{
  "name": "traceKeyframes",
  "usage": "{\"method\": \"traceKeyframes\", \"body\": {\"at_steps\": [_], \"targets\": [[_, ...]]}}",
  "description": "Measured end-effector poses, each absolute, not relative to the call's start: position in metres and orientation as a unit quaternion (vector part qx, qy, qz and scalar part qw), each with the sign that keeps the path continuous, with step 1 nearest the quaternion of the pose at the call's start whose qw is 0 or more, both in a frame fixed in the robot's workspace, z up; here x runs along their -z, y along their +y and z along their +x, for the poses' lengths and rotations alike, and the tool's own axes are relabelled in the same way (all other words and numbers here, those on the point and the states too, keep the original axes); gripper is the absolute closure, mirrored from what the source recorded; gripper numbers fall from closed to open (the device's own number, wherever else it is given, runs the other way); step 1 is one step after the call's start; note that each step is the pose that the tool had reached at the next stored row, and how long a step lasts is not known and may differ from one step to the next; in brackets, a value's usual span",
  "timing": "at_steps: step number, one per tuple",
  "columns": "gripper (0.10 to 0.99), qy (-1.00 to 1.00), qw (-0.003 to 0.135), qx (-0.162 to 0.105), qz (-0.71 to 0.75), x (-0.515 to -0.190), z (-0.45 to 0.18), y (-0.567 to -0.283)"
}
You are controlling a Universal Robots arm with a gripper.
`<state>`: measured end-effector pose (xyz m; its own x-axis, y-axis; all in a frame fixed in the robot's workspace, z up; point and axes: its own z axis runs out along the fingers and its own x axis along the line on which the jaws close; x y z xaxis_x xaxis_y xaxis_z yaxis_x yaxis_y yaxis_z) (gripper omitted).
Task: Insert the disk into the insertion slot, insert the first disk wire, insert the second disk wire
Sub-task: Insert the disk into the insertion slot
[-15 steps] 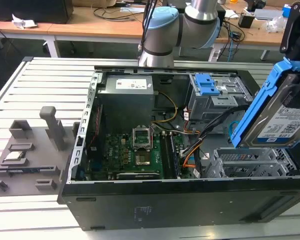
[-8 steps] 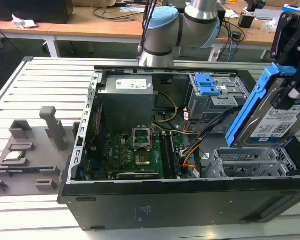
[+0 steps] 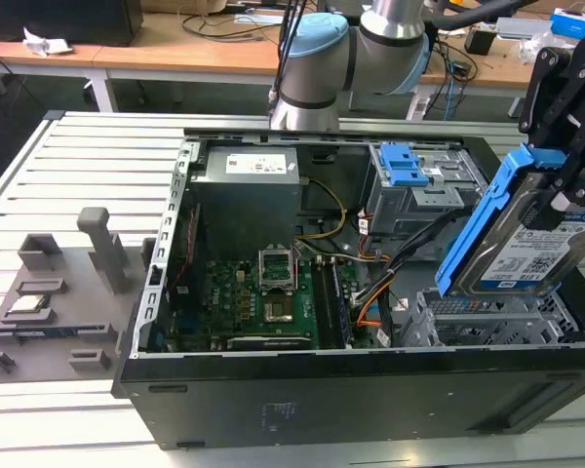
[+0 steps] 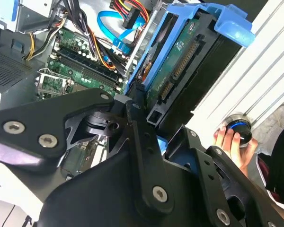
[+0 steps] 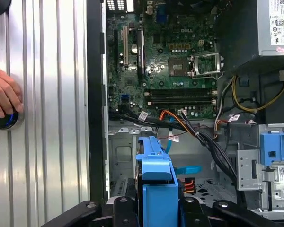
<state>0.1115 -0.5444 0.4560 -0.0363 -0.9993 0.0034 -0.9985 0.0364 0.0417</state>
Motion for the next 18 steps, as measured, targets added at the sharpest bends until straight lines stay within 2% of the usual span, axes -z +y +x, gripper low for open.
{"method": "traceKeyframes", "body": {"at_steps": [18], "targets": [[0.725, -0.723, 0.016, 0.014, 0.691, -0.434, 0.108, -0.545]]}}
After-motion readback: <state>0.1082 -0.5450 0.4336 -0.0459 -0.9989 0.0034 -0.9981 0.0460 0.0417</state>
